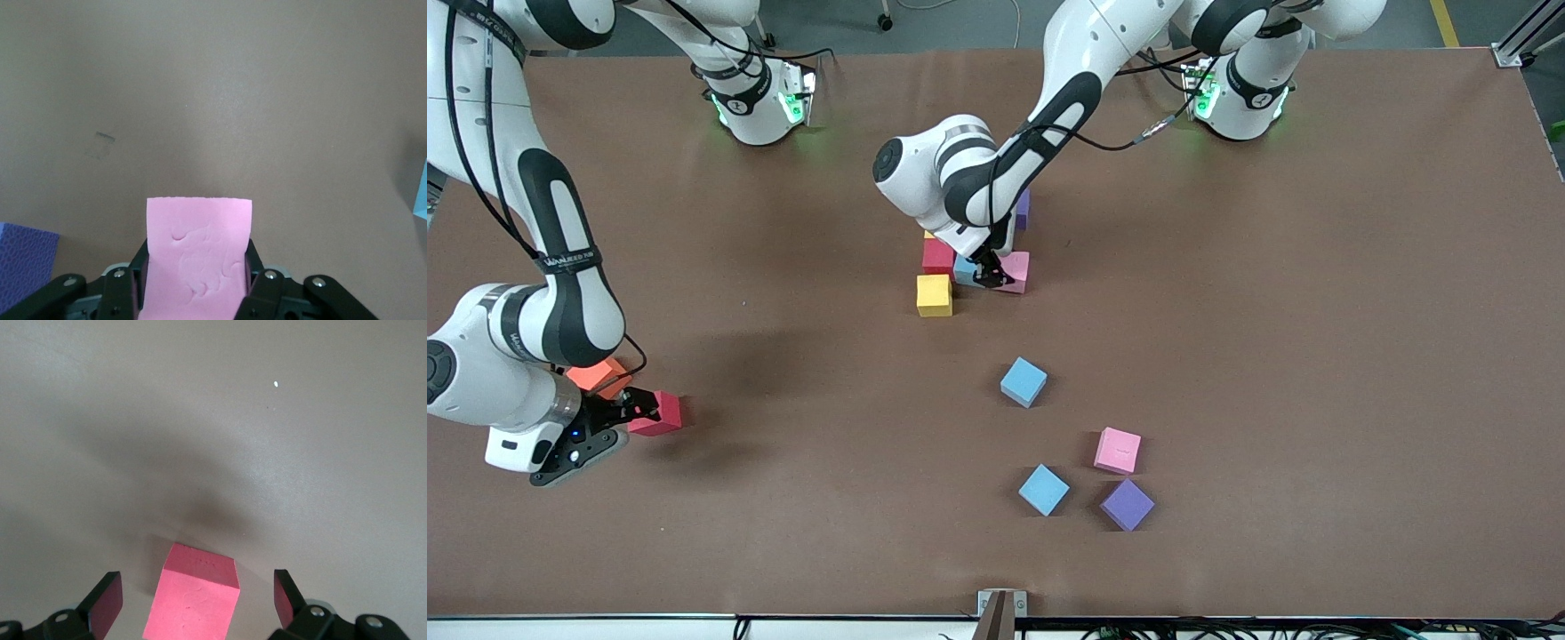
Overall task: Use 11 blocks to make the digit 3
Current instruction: 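Place the pink cube beside blue while the right gripper reaches red, then grasp the red cube with the right gripper while the left gripper withdraws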
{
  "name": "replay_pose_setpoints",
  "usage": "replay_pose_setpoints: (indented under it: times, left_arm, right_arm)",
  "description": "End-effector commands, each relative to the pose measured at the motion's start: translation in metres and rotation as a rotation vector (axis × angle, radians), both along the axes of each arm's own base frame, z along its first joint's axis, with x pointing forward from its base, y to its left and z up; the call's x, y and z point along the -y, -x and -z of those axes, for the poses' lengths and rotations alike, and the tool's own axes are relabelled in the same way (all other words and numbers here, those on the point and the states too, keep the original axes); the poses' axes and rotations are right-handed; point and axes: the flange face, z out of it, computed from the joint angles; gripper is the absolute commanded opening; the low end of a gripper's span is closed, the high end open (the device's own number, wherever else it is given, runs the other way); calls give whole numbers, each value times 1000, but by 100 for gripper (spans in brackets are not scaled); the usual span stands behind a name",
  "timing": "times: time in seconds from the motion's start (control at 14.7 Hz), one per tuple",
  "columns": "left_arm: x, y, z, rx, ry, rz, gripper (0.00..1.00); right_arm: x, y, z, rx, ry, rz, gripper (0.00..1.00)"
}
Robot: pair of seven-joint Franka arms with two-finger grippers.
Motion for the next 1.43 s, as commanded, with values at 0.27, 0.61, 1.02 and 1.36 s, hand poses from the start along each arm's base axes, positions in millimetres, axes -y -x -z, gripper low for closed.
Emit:
replay_pose_setpoints:
  times: [0.27, 0.61, 1.02, 1.36]
  left_arm:
    - [9, 7, 2, 45, 8, -15, 4]
    - [12, 7, 1, 70, 30, -52, 4]
    - [12, 6, 0, 89, 40, -88, 4]
    - [13, 12, 13, 80, 26, -77, 4]
  right_arm:
    - [4, -3, 11, -10, 2, -24, 100]
    - [9, -3, 13, -12, 11, -114, 100]
    - [38, 9, 33, -54, -12, -11, 100]
    - [37, 15, 41, -89, -15, 143, 100]
